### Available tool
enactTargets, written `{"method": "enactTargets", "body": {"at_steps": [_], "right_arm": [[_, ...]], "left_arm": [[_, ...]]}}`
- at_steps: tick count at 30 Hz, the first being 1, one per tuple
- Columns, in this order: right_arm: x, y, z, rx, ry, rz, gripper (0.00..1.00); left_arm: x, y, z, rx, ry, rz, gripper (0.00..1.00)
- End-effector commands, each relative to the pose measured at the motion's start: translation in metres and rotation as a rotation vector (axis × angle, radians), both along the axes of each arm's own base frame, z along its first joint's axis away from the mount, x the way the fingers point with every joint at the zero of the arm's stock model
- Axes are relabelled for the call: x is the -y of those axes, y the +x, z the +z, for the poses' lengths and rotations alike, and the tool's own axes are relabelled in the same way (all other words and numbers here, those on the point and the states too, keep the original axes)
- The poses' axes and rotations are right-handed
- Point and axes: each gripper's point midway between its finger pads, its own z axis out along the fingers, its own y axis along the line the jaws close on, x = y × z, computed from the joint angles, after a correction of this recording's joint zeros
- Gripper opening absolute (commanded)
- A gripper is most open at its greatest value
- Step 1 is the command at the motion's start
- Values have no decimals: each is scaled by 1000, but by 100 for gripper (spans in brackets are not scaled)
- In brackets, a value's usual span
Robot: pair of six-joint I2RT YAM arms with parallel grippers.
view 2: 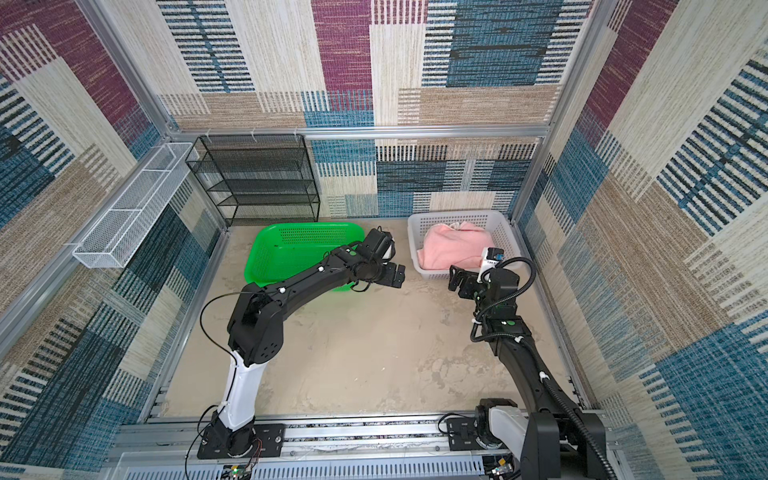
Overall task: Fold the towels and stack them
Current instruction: 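Grasp the pink towel in the white basket with the right gripper while the left advances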
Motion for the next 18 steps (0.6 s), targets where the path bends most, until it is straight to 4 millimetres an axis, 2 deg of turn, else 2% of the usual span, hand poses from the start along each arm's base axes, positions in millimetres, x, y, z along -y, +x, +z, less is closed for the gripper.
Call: {"method": "enactTargets", "body": {"at_steps": [1, 5, 11, 18], "right_arm": [[-3, 1, 5, 18, 8, 17, 100], [-3, 2, 5, 17, 4, 14, 100], [-3, 6, 6, 13, 7, 16, 100], [-4, 17, 2, -12, 14, 16, 100]], "left_arm": [[1, 6, -13, -45, 15, 27, 99], [-15, 18, -25, -53, 64, 91, 99], [-64, 32, -31, -55, 124, 202, 99], [-123, 37, -25, -40, 190, 299, 99]]}}
